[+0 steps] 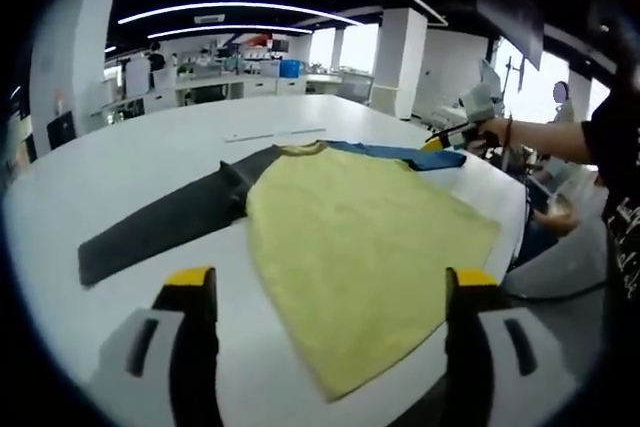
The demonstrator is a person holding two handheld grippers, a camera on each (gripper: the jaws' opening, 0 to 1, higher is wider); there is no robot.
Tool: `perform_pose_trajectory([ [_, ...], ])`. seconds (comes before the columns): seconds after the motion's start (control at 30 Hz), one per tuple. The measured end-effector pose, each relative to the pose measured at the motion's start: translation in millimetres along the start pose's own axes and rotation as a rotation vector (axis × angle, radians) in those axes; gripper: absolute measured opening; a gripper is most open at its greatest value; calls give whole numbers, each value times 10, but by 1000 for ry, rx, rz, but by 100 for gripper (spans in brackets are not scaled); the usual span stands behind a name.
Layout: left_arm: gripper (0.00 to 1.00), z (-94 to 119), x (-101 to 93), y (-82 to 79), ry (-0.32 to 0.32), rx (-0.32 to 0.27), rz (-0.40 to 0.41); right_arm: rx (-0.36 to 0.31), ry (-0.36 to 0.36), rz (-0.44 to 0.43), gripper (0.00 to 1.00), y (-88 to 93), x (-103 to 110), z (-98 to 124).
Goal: Fold the garment on the visible template until the final outline fits inside the template.
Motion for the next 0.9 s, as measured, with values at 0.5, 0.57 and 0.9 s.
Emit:
perform_pose_trajectory([
  [0.5, 99, -45, -36, -5, 7, 9, -14, 27, 218, -138, 61, 379, -678, 414],
  [0.57, 99, -54, -45, 6, 11, 15, -11, 28, 260, -179, 61, 426, -759, 441],
  [0.9, 97, -68, -115, 13, 22, 33, -15, 37, 356, -331, 47, 609, -1069, 425],
])
Point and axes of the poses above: the point that each gripper's makers call its tool centre point, and the gripper's own axes: z roughly backward along the fingers, x roughly to its left, y roughly out of its underside, the point moved 6 cm from there along z, roughly backward along the fingers, and after that the axes turned 2 degrees about y, right-handed, at the moved point
